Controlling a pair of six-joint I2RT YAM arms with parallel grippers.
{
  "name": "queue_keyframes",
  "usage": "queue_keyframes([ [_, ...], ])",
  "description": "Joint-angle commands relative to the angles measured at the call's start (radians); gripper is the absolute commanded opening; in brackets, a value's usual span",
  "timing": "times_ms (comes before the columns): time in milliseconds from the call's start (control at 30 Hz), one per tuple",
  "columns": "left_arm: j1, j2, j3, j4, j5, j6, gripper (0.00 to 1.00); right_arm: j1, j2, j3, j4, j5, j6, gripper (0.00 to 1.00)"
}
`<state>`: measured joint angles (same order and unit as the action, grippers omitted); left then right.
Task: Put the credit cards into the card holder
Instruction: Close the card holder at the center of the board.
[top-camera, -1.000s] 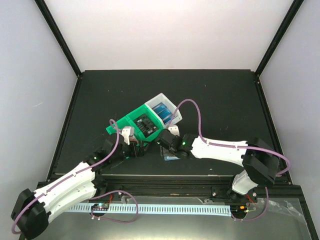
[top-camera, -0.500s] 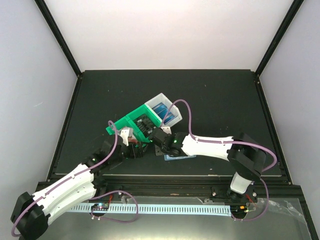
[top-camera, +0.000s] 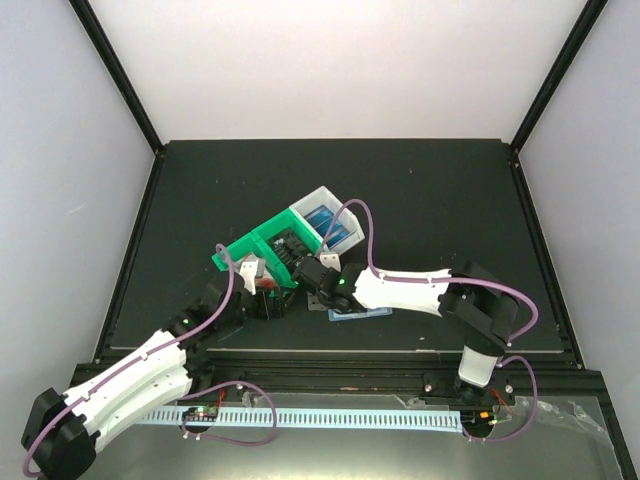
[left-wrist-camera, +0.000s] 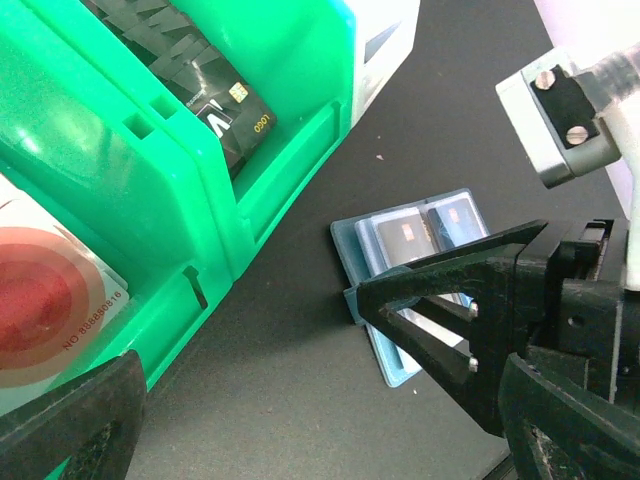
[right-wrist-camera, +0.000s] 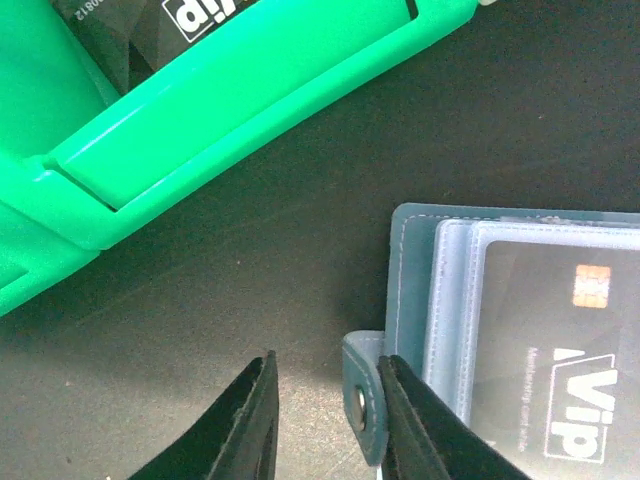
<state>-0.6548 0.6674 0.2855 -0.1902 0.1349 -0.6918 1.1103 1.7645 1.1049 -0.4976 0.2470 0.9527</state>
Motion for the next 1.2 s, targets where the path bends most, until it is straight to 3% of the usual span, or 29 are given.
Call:
queue_keyframes([
  [0,0.009,-0.011,0.0,-0.012,0.014,0.016,0.98,0.005,0.023,0.026,0.005,0.032,0.018,0.28],
  [233,0.01,-0.012,0.0,-0.016,0.014,0.017,0.98,0.005,0.01,0.047,0.008,0.051,0.006,0.01],
  [800,0.012,0.011,-0.008,0.047,0.112,-0.009,0.98,-0.007,-0.231,-0.091,0.09,-0.016,0.062,0.01],
  [1167,0.009,0.152,0.059,0.098,0.242,0.056,0.96,-0.148,-0.379,-0.296,0.269,-0.178,0.046,0.01],
])
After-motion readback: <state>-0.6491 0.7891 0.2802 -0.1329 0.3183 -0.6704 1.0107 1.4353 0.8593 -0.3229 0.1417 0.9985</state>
